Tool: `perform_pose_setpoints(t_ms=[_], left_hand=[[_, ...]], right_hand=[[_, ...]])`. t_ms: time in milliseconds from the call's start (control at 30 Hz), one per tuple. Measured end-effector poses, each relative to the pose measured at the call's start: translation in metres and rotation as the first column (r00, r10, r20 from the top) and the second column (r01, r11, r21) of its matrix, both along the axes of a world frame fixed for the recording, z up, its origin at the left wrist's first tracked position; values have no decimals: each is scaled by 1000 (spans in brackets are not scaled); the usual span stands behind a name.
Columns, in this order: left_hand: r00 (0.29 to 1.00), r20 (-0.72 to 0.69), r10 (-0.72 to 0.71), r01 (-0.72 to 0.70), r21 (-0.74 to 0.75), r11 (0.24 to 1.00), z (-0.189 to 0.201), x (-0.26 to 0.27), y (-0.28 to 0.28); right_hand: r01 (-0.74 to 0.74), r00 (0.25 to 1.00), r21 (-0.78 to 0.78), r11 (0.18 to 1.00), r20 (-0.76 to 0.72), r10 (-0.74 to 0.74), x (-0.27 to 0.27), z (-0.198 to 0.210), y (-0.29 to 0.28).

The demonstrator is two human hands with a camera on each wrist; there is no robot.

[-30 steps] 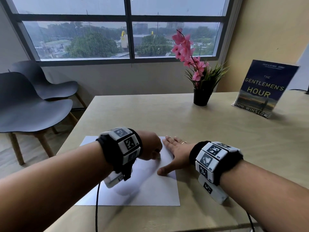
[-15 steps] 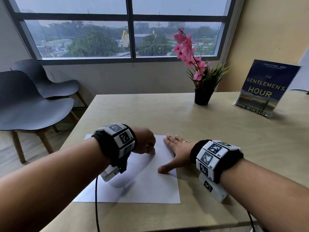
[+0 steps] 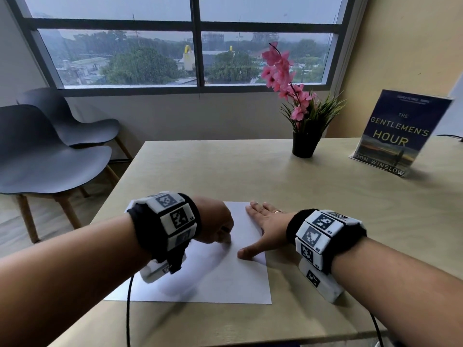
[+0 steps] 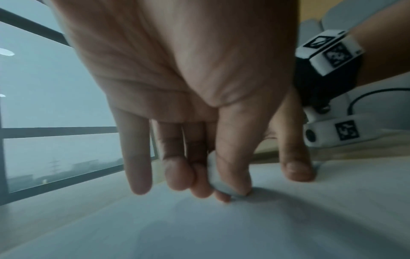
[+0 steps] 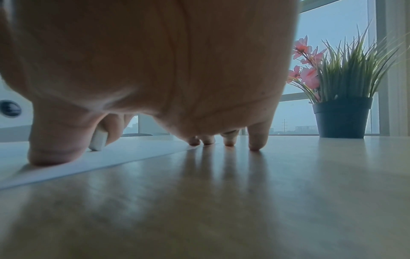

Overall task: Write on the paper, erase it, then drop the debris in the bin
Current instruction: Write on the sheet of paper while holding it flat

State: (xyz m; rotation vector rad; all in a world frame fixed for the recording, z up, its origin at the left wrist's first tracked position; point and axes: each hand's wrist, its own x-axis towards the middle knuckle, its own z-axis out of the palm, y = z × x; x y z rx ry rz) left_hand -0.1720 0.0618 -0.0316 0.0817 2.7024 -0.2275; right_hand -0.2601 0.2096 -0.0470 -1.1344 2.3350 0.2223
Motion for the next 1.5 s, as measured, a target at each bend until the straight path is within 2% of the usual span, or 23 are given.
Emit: perform_pose_setpoints(t_ms=[100, 300, 467, 633, 800, 967, 1200, 1400, 1500], left_hand=[[997, -41, 65, -65, 10, 998, 7, -2, -9], [1000, -7, 9, -9, -5, 1000, -1, 7, -2], [995, -51, 81, -81, -11, 997, 5, 6, -18], [1000, -3, 16, -16, -19, 1000, -2, 18, -7], [994, -59, 94, -94, -11, 995, 2, 15, -25], [998, -66, 18, -20, -25, 1000, -6, 19, -11], [982, -104, 161, -153, 76, 985, -6, 13, -24], [966, -130, 225, -211, 115, 971, 3, -3, -20], [977, -102, 190, -181, 92, 979, 2, -5, -12]], right_hand=[[0, 1000, -1, 1000, -4, 0, 0, 1, 0], [-3, 1000, 3, 1000, -3, 3, 0, 0, 0], [-1, 1000, 2, 1000, -4, 1, -1, 0, -1], [-5, 1000, -3, 1000, 0, 5, -1, -1, 0], [0, 1000, -22, 1000, -5, 0, 0, 0, -1], [46, 999, -112, 993, 12, -45, 0, 1, 1], [-112, 988, -81, 990, -111, 103, 0, 3, 1], [-149, 987, -45, 988, -70, 146, 2, 4, -2], [-138, 989, -43, 989, -60, 136, 1, 2, -2]])
